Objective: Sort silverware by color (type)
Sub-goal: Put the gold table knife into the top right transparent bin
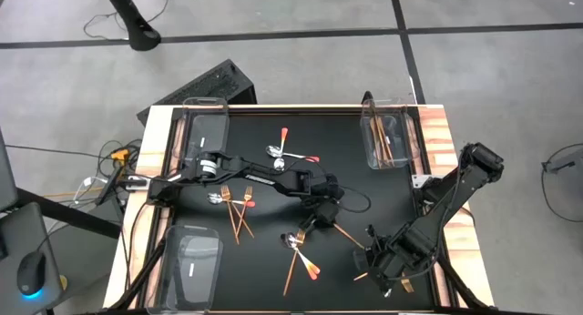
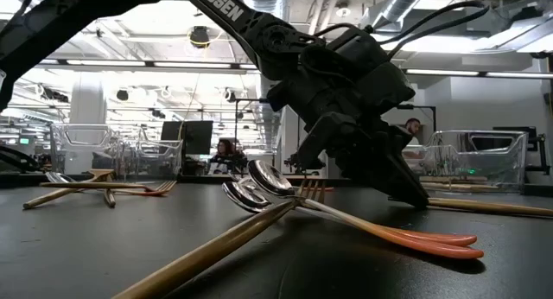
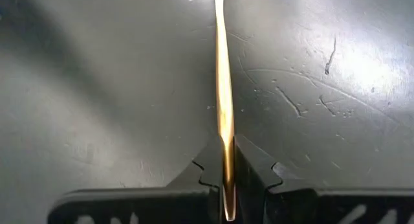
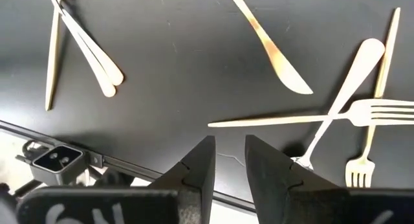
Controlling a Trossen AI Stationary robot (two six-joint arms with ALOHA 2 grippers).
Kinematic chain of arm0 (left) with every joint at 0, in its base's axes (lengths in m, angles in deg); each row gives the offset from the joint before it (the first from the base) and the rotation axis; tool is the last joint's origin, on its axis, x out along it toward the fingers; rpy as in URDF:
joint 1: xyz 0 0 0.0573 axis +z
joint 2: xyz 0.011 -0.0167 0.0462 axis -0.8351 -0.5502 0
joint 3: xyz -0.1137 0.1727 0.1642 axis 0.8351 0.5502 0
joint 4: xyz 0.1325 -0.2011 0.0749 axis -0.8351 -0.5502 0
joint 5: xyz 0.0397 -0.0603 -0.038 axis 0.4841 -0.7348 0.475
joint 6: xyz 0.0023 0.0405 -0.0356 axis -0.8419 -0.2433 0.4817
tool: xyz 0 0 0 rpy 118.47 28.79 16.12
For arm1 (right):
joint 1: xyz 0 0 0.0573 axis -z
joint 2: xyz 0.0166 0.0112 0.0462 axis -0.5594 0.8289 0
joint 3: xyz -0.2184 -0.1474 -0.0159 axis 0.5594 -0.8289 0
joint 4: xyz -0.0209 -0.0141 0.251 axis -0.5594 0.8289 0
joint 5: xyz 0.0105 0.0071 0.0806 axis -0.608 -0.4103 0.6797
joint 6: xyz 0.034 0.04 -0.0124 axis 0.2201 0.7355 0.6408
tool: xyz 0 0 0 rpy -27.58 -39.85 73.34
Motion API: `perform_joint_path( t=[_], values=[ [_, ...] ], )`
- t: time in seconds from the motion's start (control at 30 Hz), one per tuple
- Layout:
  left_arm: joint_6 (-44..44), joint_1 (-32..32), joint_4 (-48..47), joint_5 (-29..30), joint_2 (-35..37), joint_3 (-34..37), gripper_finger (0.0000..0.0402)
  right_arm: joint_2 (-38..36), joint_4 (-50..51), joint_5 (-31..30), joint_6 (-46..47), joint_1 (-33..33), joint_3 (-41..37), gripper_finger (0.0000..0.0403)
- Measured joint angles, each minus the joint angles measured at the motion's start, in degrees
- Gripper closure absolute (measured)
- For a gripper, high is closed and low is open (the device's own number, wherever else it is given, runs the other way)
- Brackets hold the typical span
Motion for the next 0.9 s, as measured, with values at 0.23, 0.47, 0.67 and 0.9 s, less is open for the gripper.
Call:
perform_joint_path(
  t=[0.23,0.47,0.67,0.9],
  values=[
    [5.3,1.1,-6.9,1.5,5.1,0.6,0.0399,0.0,0.3,-4.9,0.2,0.2,0.0,0.0296],
    [-1.6,1.1,-17.9,4.2,13.5,0.5,0.0400,0.3,2.2,-14.1,-4.5,0.2,0.0,0.0296],
    [-6.3,1.0,-25.1,7.3,21.2,0.5,0.0401,0.3,2.7,-26.5,-10.9,1.0,0.0,0.0296],
    [-16.2,0.7,-26.9,10.3,26.7,0.4,0.0401,0.3,-2.0,-28.5,-25.2,7.6,0.0,0.0271]
  ],
)
